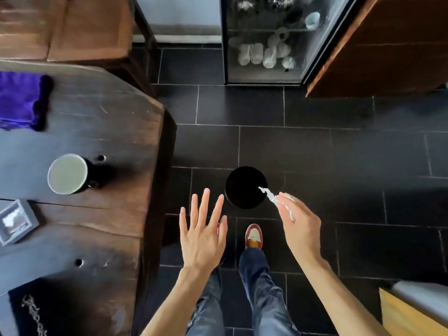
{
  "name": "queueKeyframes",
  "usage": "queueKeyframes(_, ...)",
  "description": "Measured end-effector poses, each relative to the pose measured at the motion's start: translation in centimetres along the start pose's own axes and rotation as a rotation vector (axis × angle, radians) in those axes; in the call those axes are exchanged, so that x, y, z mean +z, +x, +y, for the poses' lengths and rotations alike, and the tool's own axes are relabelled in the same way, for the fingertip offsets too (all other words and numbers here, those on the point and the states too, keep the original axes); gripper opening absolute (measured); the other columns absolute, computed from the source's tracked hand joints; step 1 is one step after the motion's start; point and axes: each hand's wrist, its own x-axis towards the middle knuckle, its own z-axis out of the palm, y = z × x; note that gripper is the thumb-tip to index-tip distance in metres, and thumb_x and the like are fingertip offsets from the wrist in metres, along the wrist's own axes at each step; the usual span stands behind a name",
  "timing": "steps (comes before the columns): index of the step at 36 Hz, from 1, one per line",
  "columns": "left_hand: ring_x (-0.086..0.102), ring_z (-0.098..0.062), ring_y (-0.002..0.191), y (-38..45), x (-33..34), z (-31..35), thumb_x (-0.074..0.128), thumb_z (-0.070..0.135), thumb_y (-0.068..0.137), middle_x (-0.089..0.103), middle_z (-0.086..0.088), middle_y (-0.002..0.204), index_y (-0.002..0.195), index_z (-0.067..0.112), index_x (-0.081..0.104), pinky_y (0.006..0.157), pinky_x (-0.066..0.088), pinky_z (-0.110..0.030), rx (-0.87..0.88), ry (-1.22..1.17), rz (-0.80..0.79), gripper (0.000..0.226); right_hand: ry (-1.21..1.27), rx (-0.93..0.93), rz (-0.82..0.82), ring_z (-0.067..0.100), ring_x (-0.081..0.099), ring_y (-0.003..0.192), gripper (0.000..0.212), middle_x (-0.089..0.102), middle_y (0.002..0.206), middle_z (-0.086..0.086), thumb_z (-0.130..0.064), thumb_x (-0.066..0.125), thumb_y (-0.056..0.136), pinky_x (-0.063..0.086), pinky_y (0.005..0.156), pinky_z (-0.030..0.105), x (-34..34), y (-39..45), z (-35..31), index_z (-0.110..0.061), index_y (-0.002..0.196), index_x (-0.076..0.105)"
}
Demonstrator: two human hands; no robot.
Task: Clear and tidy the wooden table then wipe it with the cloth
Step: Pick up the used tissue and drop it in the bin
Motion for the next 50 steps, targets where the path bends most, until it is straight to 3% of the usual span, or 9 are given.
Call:
queueKeyframes(11,-0.008,-0.02,0.159,8.3,12.3,-3.1,0.016,0.05,0.108,-0.007,0.006,0.173,0.163,0.04,0.006,0.127,0.007,-0.054,0.026,-0.03,-0.061,0.056,-0.04,0.101,-0.004,0.016,0.069,0.112,0.028,0.074,0.116,0.006,-0.009,0.073,0.089,0.059,0.096,0.038,10.5,3.6,9.8,-0.007,0.117,0.074)
queueKeyframes(17,0.002,-0.025,0.16,11.0,18.2,-4.7,0.024,0.047,0.109,0.005,0.0,0.173,0.163,0.035,0.015,0.126,0.011,-0.056,0.061,0.053,-0.061,0.056,-0.041,0.11,-0.057,0.016,0.068,0.114,0.029,0.073,0.119,0.006,-0.011,0.07,0.091,0.058,0.096,0.037,15.8,4.4,14.6,-0.007,0.12,0.072)
queueKeyframes(22,0.013,-0.029,0.158,12.8,23.0,-6.2,0.027,0.049,0.107,0.011,-0.002,0.172,0.162,0.035,0.017,0.125,0.015,-0.057,0.063,0.114,-0.058,0.058,0.009,0.099,-0.071,0.014,0.066,0.113,0.028,0.071,0.117,0.007,-0.009,0.068,0.09,0.05,0.101,0.019,19.5,4.8,17.8,-0.002,0.117,0.071)
queueKeyframes(30,0.015,-0.029,0.157,15.0,28.7,-8.5,0.027,0.049,0.107,0.014,-0.002,0.171,0.162,0.035,0.017,0.123,0.019,-0.058,0.076,0.123,-0.054,0.057,-0.032,0.167,-0.168,0.011,0.061,0.12,0.028,0.069,0.125,0.002,-0.018,0.058,0.101,0.047,0.106,0.024,24.9,5.9,22.1,-0.01,0.126,0.068)
queueKeyframes(35,0.017,-0.029,0.157,15.6,31.1,-9.4,0.029,0.048,0.107,0.014,-0.002,0.171,0.162,0.034,0.021,0.123,0.021,-0.058,0.093,0.122,-0.052,0.057,-0.076,0.175,-0.184,0.01,0.058,0.12,0.026,0.068,0.125,0.004,-0.015,0.06,0.101,0.033,0.105,0.005,27.4,6.5,24.1,-0.009,0.125,0.068)
queueKeyframes(37,0.019,-0.03,0.156,15.8,31.9,-9.8,0.028,0.048,0.107,0.016,-0.003,0.171,0.161,0.033,0.022,0.123,0.022,-0.058,0.101,0.124,-0.043,0.056,-0.092,0.185,-0.195,0.013,0.059,0.122,0.027,0.068,0.126,0.005,-0.016,0.059,0.101,0.034,0.107,0.009,28.0,6.7,24.6,-0.008,0.126,0.068)
queueKeyframes(42,0.021,-0.03,0.156,16.3,33.4,-10.2,0.029,0.047,0.107,0.018,-0.003,0.17,0.161,0.032,0.024,0.122,0.026,-0.059,0.11,0.121,-0.03,0.055,-0.085,0.211,-0.279,0.021,0.051,0.137,0.031,0.059,0.143,0.003,-0.02,0.063,0.1,0.044,0.113,0.041,29.0,7.6,26.5,-0.019,0.13,0.065)
queueKeyframes(46,0.02,-0.03,0.156,16.3,33.9,-9.8,0.03,0.047,0.108,0.018,-0.003,0.17,0.161,0.033,0.023,0.122,0.027,-0.06,0.111,0.109,-0.033,0.055,-0.117,0.21,-0.345,0.019,0.044,0.143,0.042,0.054,0.149,0.0,-0.026,0.07,0.095,0.039,0.116,0.04,28.8,8.0,26.7,-0.02,0.136,0.062)
queueKeyframes(50,0.018,-0.029,0.156,16.0,33.8,-9.5,0.028,0.049,0.108,0.016,-0.002,0.171,0.161,0.036,0.02,0.122,0.025,-0.059,0.106,0.107,-0.044,0.056,-0.188,0.267,-0.38,0.016,0.044,0.143,0.047,0.051,0.151,-0.003,-0.041,0.062,0.098,0.037,0.115,0.037,27.8,7.6,26.5,-0.023,0.141,0.056)
